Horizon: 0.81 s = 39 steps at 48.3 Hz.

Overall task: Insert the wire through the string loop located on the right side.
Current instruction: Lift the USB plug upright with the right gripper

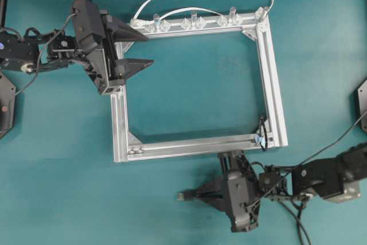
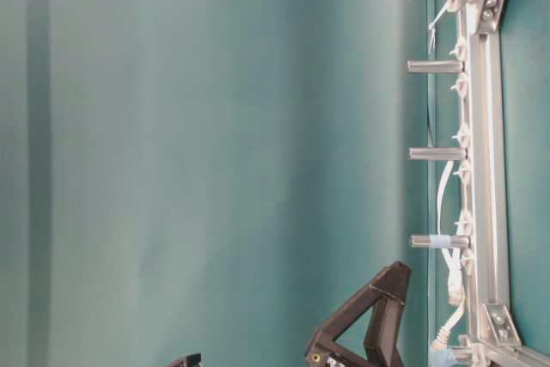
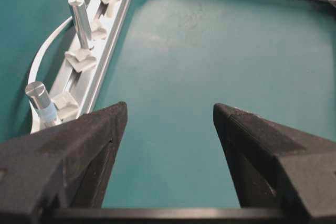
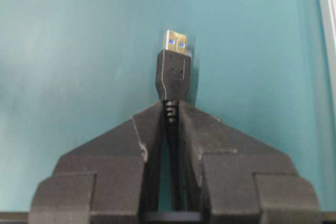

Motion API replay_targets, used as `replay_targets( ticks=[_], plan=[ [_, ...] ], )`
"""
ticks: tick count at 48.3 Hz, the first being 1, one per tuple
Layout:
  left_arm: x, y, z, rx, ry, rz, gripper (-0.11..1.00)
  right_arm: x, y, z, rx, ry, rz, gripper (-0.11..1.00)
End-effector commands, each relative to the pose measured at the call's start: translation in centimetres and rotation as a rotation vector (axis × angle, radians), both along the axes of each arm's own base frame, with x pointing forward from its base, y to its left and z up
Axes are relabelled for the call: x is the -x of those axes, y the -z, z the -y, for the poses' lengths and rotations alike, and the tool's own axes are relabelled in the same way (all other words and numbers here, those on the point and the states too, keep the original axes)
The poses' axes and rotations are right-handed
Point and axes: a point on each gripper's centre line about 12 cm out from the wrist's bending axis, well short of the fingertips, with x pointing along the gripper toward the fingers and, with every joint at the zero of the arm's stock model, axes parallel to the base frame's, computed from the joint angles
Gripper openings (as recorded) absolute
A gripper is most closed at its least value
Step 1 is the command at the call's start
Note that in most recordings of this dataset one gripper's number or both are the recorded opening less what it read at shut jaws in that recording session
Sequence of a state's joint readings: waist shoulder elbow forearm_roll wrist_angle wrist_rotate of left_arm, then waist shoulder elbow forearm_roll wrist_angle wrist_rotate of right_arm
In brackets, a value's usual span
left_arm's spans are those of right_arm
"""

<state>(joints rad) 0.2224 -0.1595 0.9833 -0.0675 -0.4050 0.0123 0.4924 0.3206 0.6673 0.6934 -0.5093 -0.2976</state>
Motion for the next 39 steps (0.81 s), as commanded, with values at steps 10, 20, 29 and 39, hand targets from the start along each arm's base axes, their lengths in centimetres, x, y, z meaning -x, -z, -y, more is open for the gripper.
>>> replay_targets(
  ticks=[10,20,29,39],
  plan=[
    [-0.3,-1.1,0.8,-0.005,0.028,0.018,0.75,-0.8,-6.0,1.8,0.005,-0.028,0.074,0.13],
    [-0.2,-0.9,1.5,0.003,0.050,-0.012,0.74,-0.8,-7.4,2.4,0.004,-0.039,0.077,0.13],
    [-0.2,-0.7,1.8,0.007,0.061,-0.027,0.74,-0.7,-7.4,2.4,0.004,-0.040,0.074,0.13],
    [-0.2,-0.8,1.9,0.006,0.062,-0.025,0.74,-0.8,-7.3,2.5,0.005,-0.037,0.073,0.13]
  ],
)
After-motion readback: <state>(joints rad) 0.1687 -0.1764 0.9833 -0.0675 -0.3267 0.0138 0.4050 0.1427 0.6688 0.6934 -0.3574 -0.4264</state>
